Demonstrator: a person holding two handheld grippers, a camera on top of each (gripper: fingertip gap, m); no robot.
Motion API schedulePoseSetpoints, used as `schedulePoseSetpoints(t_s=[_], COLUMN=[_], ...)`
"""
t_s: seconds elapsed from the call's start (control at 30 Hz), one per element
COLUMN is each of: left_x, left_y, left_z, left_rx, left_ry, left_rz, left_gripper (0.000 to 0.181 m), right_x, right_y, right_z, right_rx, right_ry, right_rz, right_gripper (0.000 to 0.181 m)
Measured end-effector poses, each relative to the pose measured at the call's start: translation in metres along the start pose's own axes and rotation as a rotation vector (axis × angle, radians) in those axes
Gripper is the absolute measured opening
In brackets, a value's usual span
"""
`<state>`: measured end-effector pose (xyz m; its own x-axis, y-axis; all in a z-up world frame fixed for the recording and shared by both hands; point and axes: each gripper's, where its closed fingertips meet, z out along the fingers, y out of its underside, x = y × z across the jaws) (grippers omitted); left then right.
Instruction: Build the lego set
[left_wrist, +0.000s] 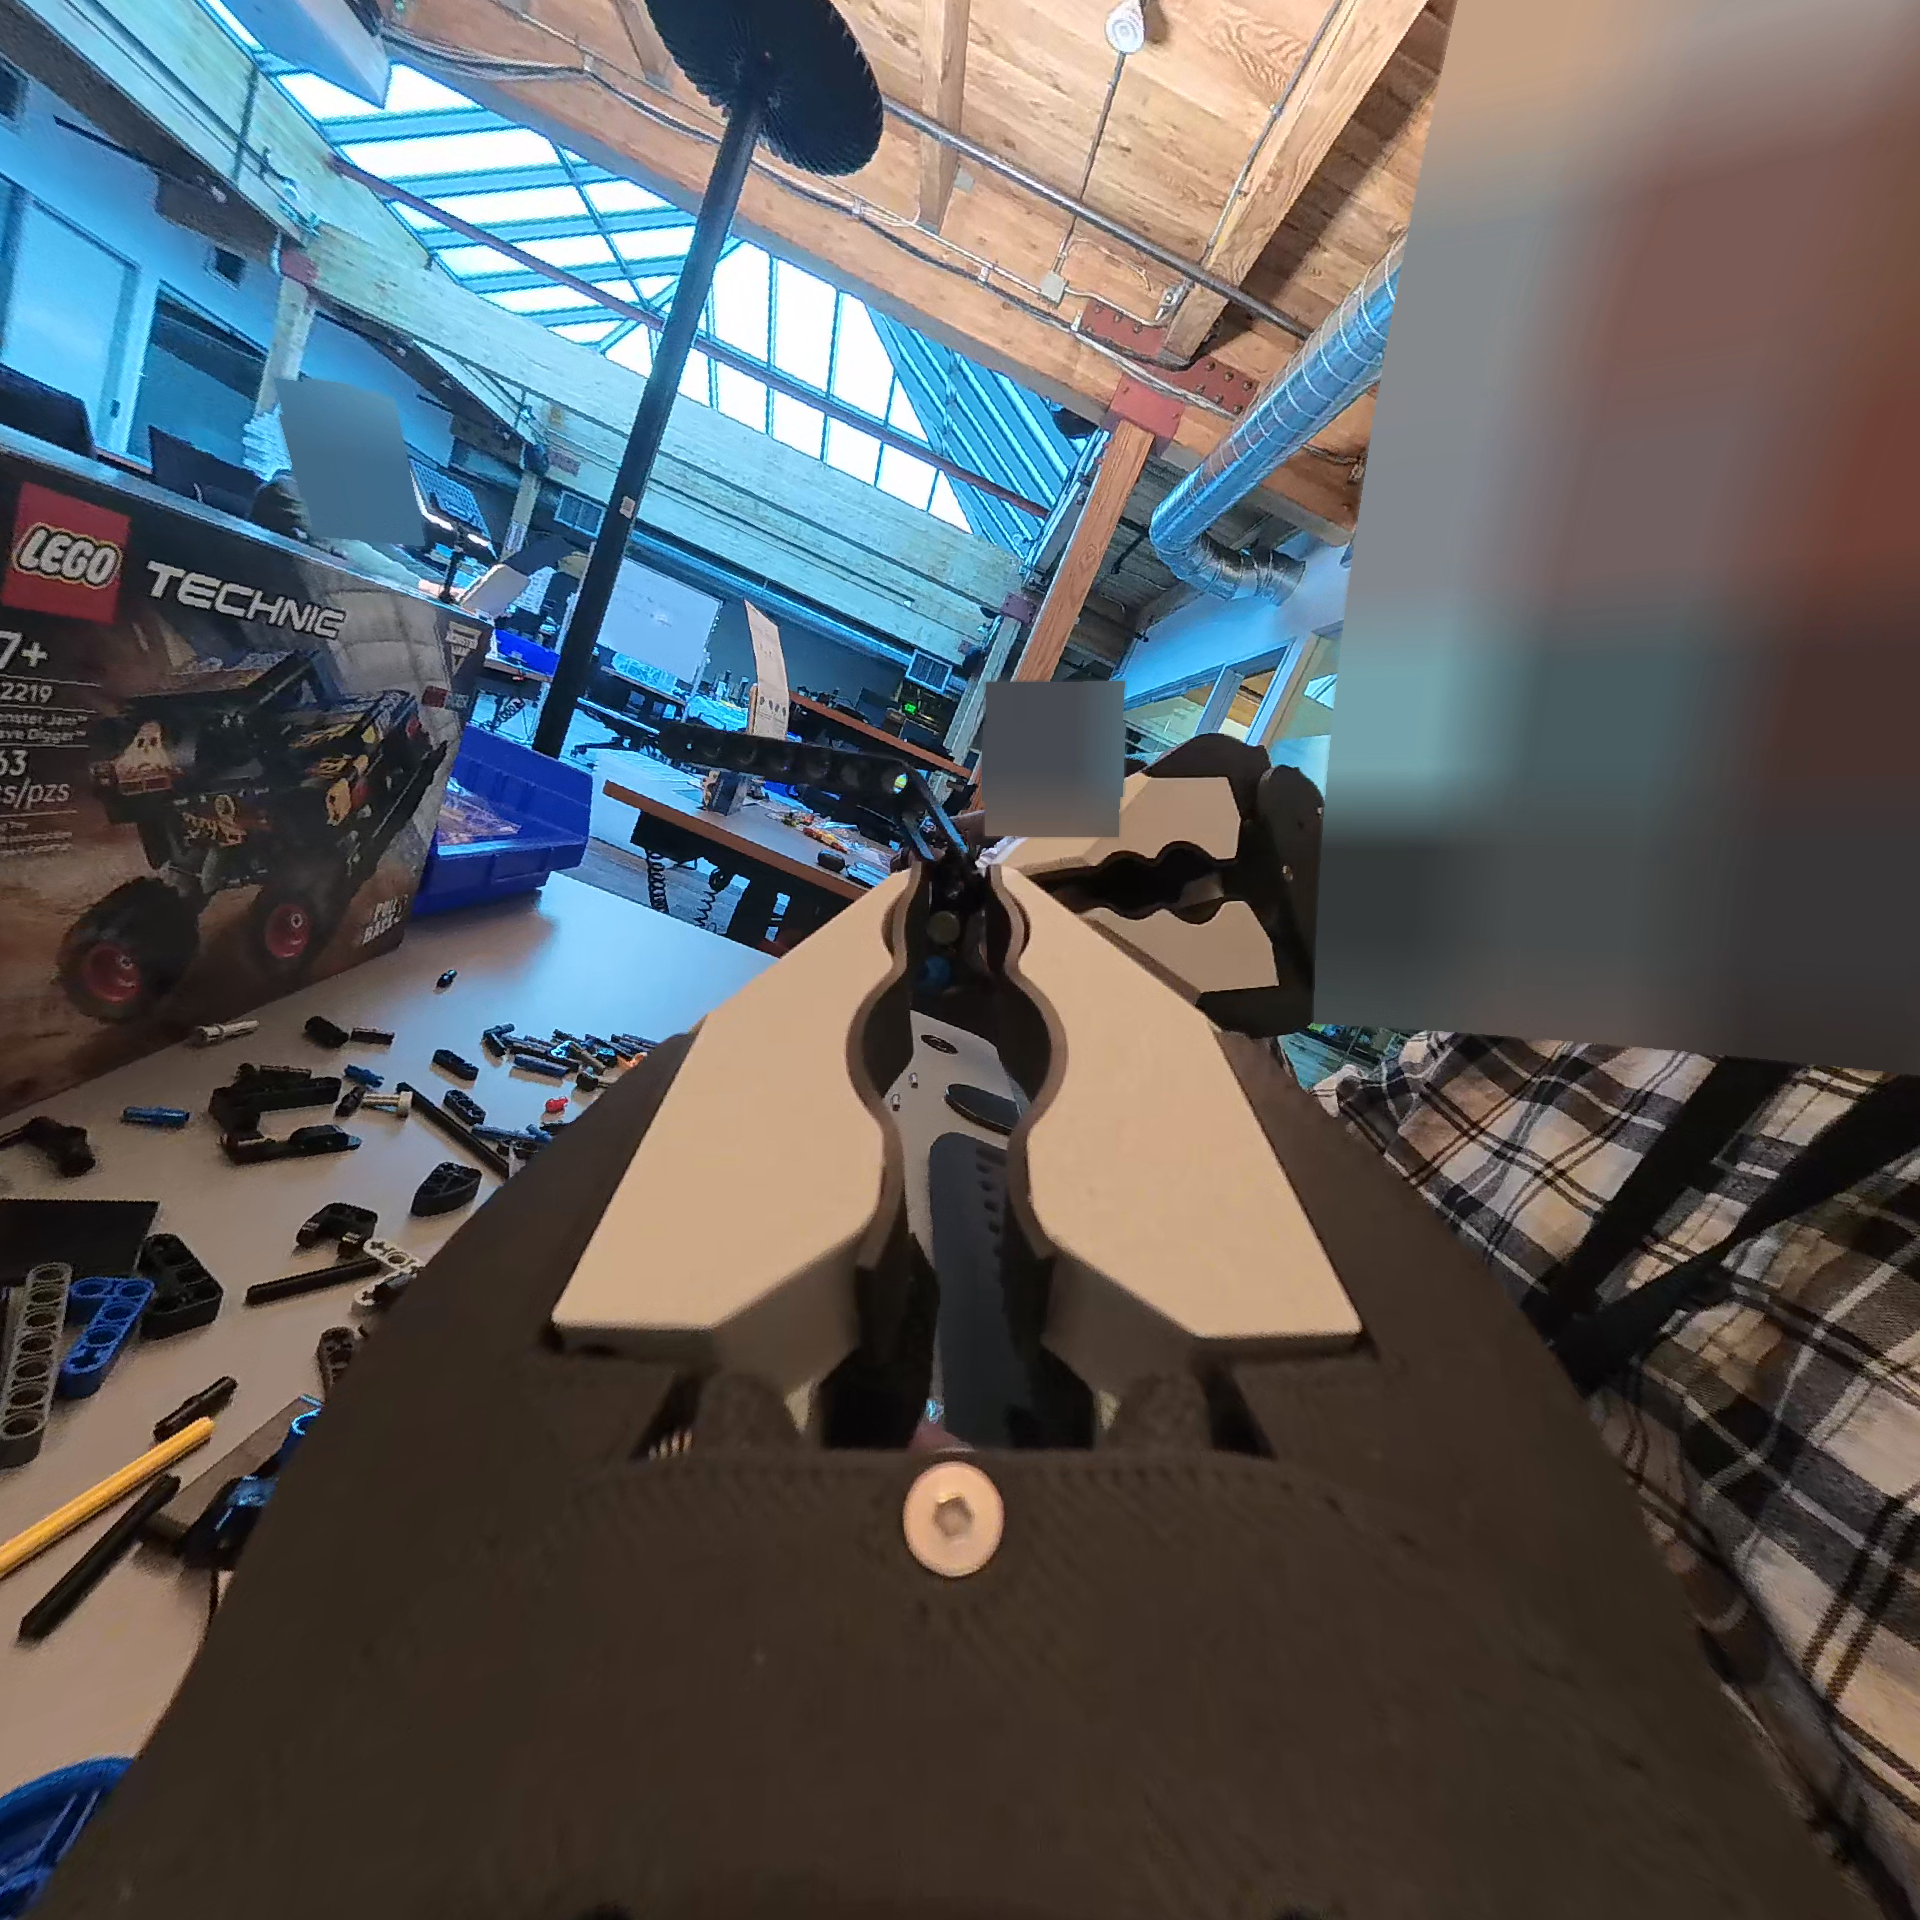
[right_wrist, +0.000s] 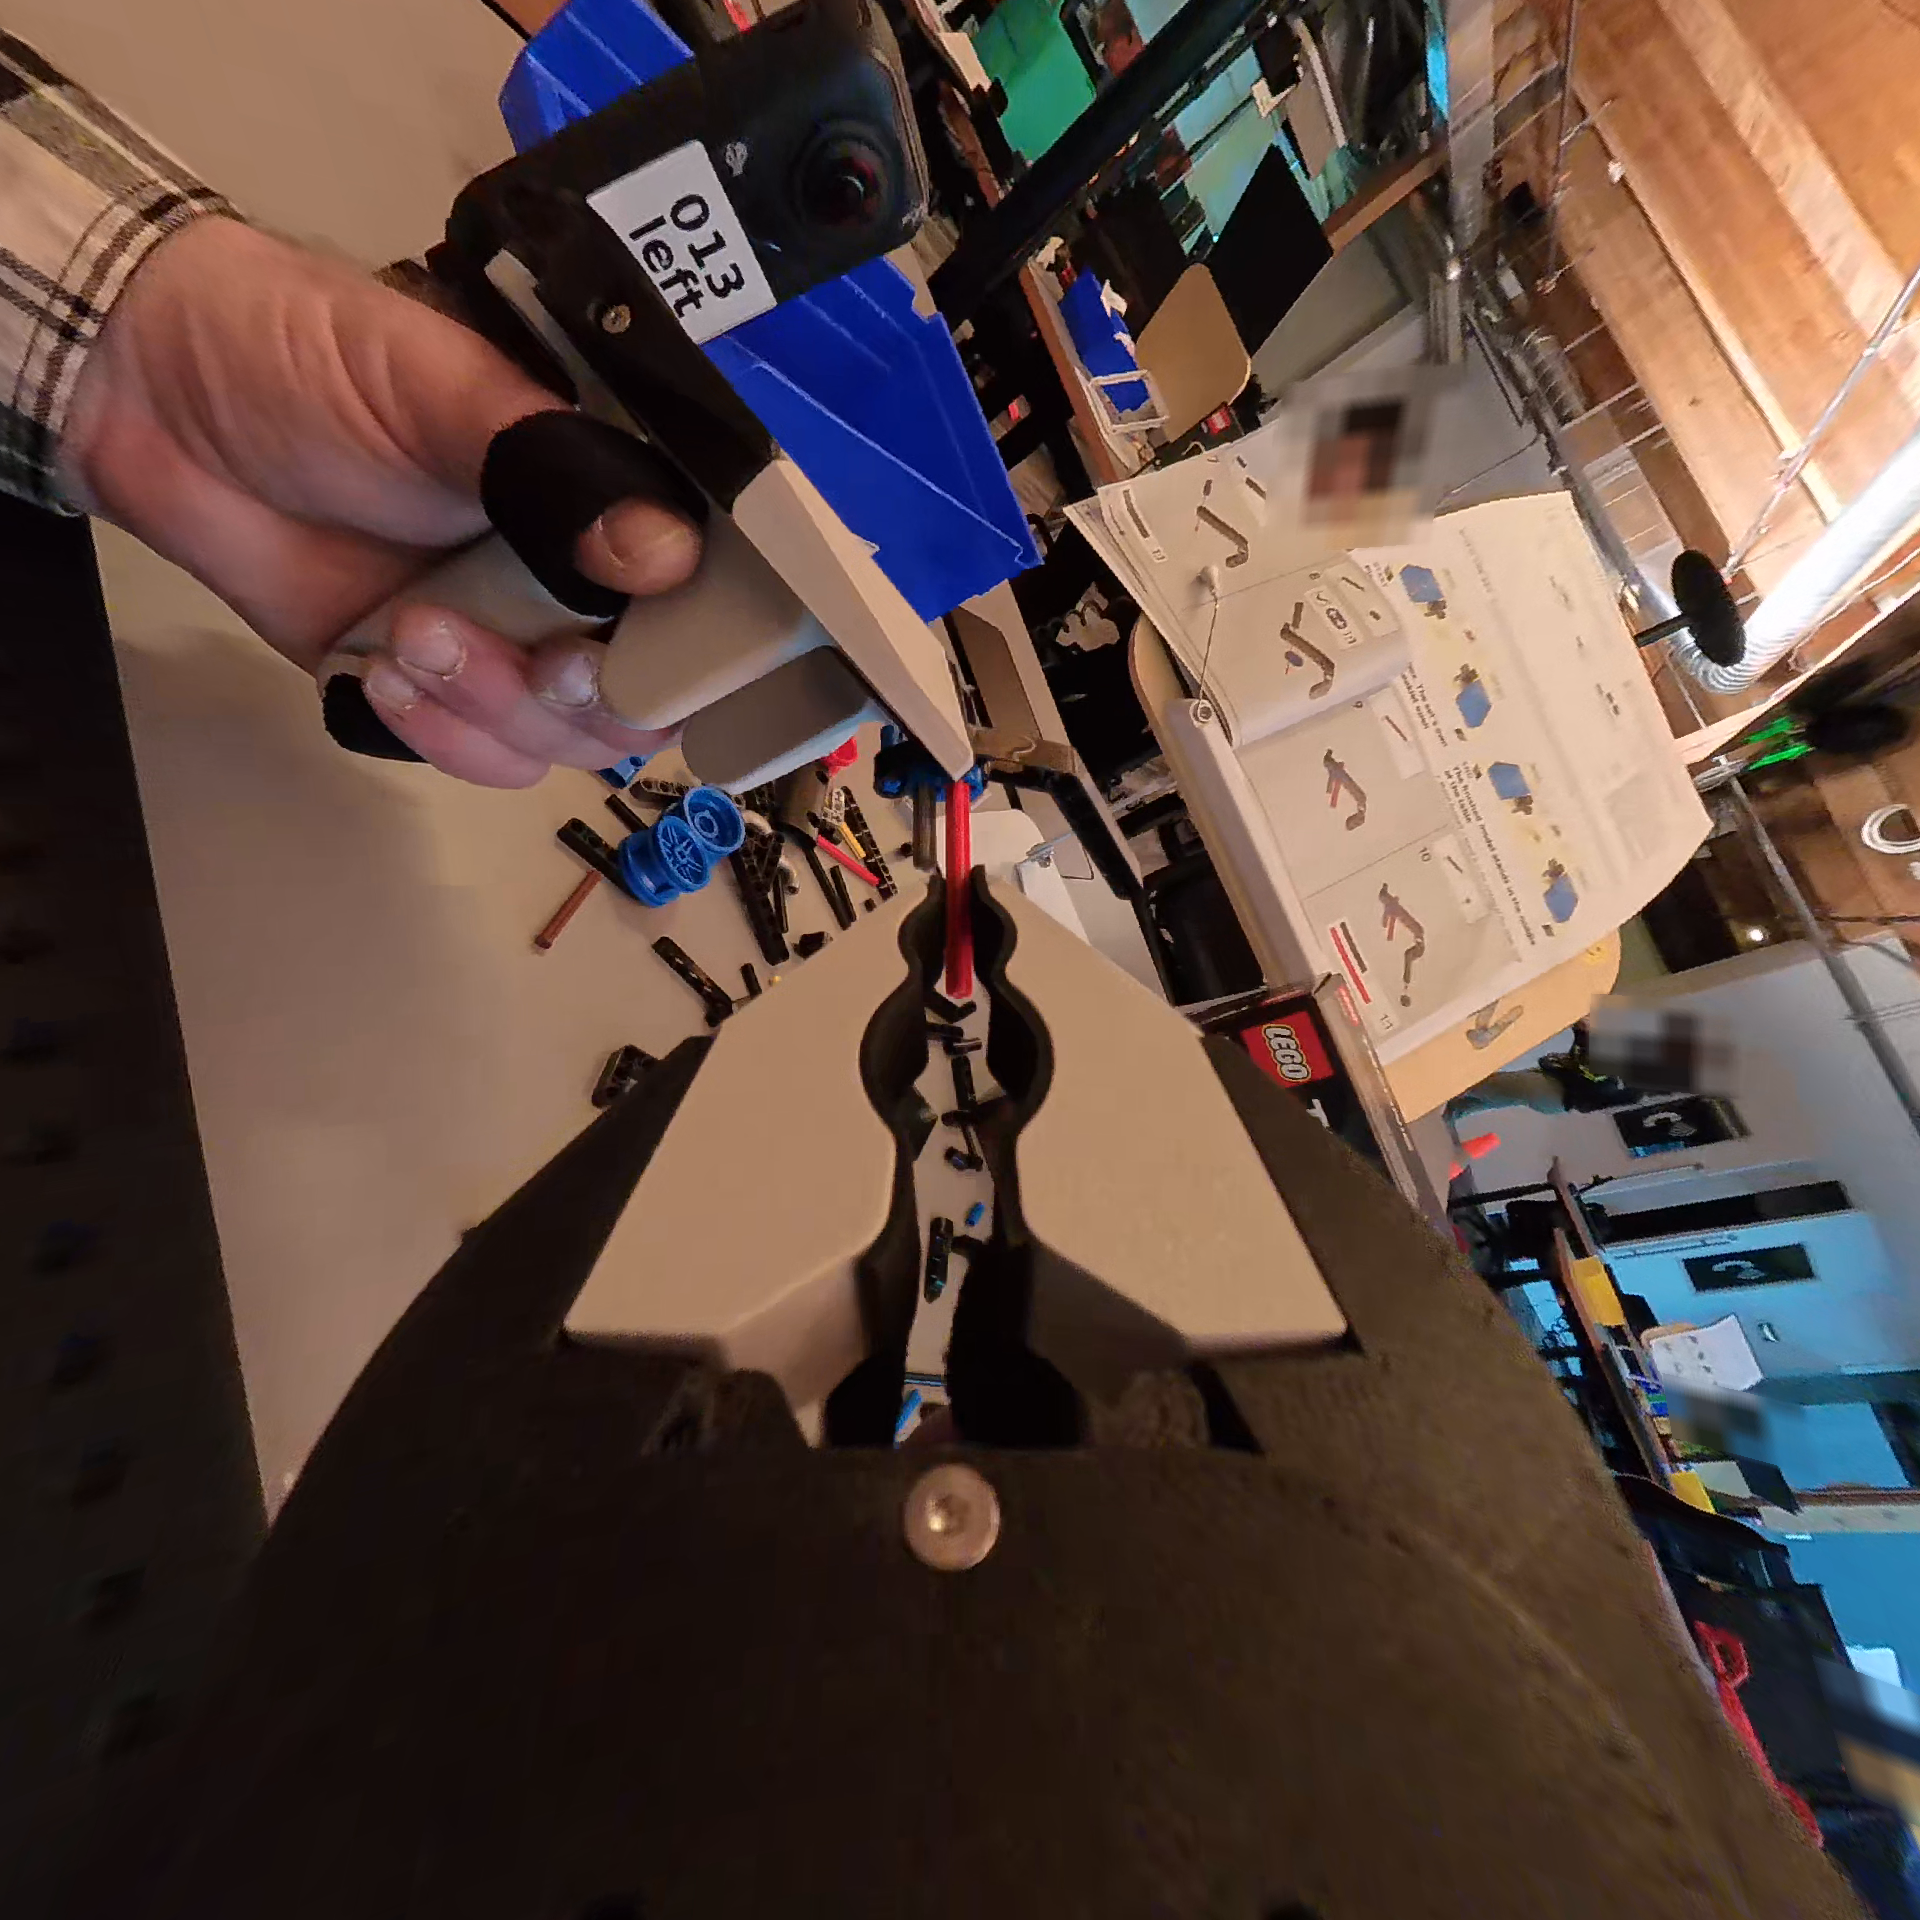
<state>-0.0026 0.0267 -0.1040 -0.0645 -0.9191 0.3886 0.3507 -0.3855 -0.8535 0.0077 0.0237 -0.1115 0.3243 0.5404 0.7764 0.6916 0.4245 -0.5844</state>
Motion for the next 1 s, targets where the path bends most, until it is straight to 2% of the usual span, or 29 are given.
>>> schedulePoseSetpoints(t_s=[1.0], left_x=[0.0048], left_y=[-0.0008], left_z=[-0.0003], left_rx=[0.004], left_ry=[0.048], left_rz=[-0.042], left_gripper=[0.008], right_x=[0.0003], right_y=[-0.0072], right_z=[-0.0018], right_rx=[0.043], right_ry=[0.004], right_rz=[-0.189], right_gripper=[0.001])
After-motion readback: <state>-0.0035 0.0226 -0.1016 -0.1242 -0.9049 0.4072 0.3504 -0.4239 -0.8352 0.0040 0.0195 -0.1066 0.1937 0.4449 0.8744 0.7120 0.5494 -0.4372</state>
